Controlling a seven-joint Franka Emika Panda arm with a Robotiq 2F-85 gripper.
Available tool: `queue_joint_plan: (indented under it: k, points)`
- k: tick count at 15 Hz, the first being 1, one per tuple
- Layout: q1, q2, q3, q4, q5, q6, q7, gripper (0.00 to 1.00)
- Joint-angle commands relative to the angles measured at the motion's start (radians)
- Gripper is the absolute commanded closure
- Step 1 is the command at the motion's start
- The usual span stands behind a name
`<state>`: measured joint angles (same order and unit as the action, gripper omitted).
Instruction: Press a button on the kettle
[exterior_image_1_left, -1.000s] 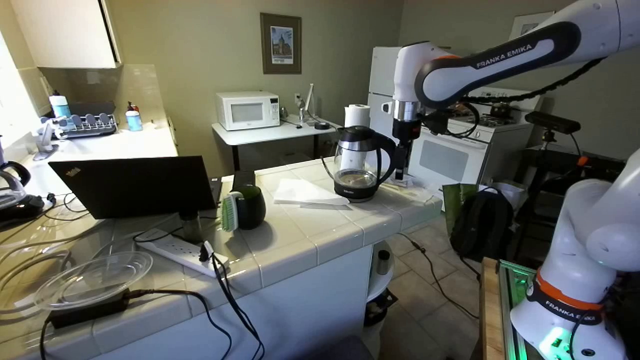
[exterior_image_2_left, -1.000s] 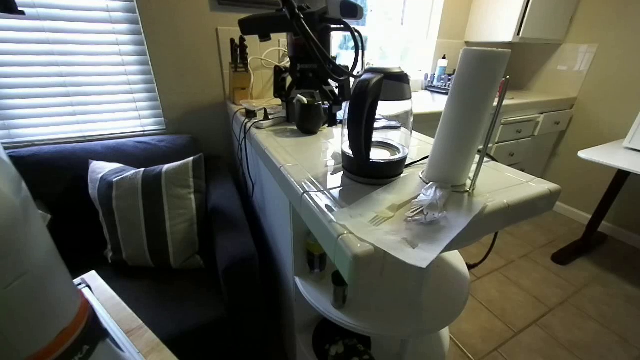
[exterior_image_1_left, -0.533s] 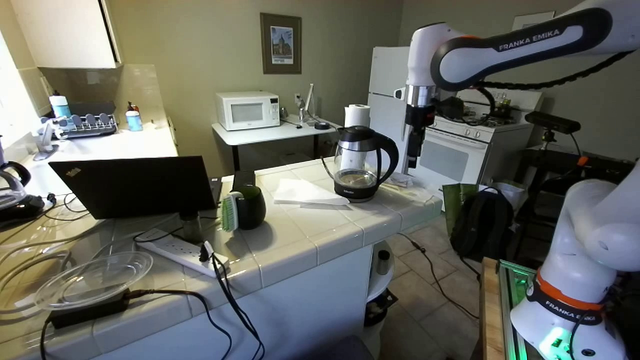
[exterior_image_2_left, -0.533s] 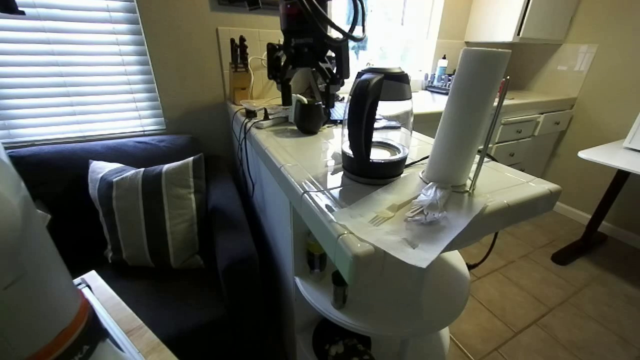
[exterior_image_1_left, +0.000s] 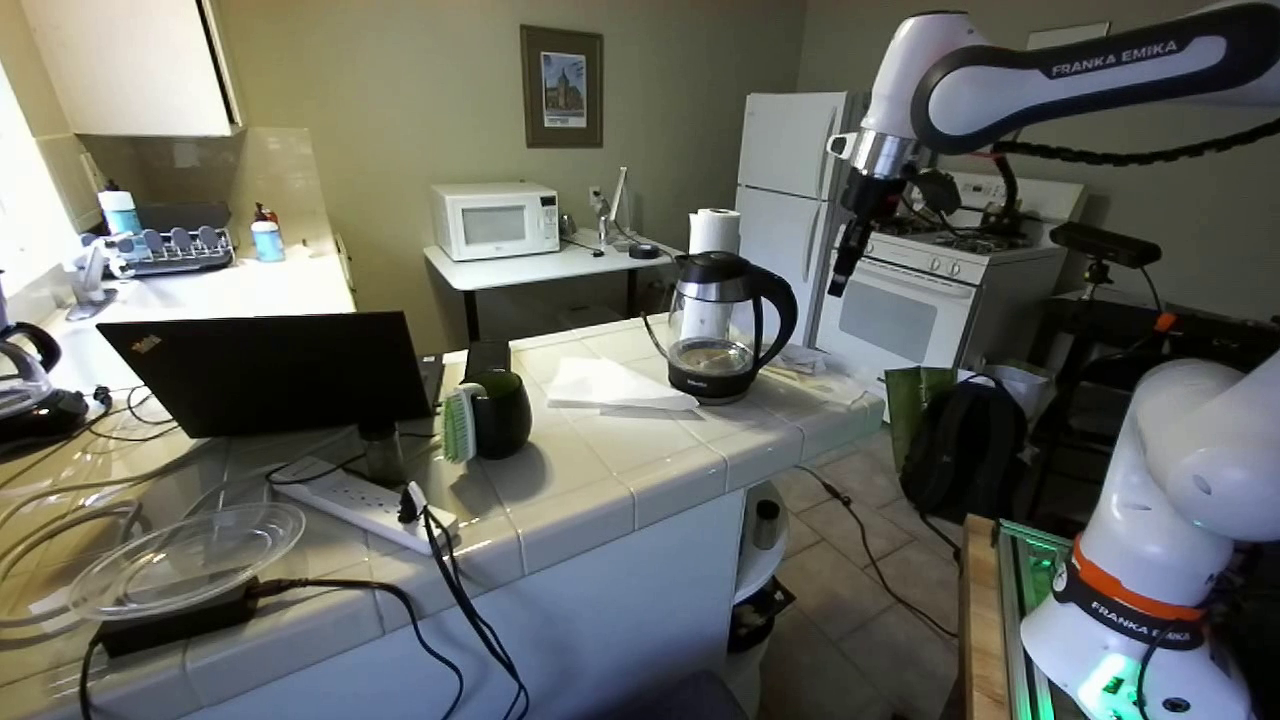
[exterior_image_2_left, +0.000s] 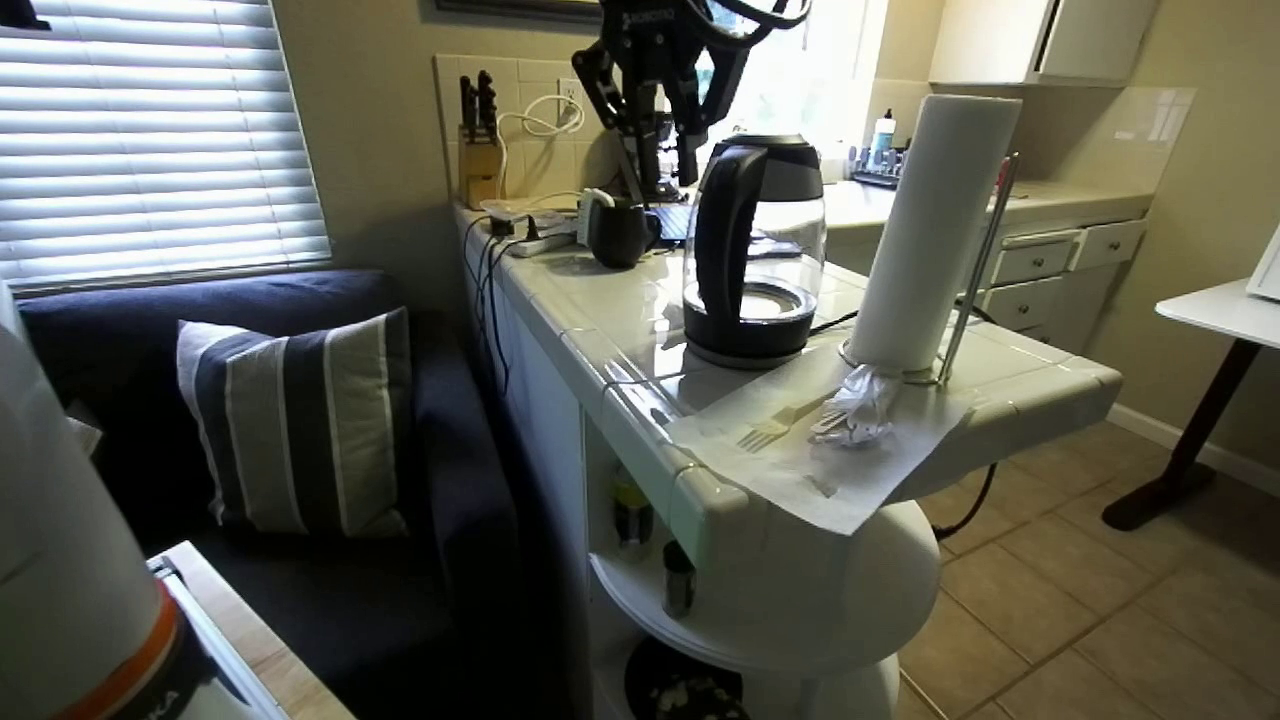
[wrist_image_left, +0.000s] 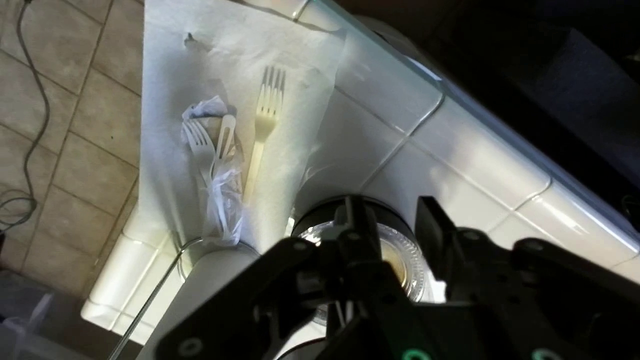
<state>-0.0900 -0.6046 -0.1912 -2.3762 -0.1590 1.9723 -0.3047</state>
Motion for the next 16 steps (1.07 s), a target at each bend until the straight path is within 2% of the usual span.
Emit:
queue_joint_plan:
  k: [1,2,6,8,16]
  points:
    - [-0.004,-0.053,-0.031,-0.052,-0.01,0.094,-0.059,0.97]
    - [-0.004,-0.06,-0.038,-0.058,-0.008,0.114,-0.069,1.0]
    - [-0.003,-0.062,-0.057,-0.058,-0.002,0.158,-0.104,1.0]
    - [-0.023,-0.035,-0.05,-0.036,-0.009,0.102,-0.068,1.0]
    - [0.008,-0.043,-0.089,-0.037,0.035,0.148,-0.138,1.0]
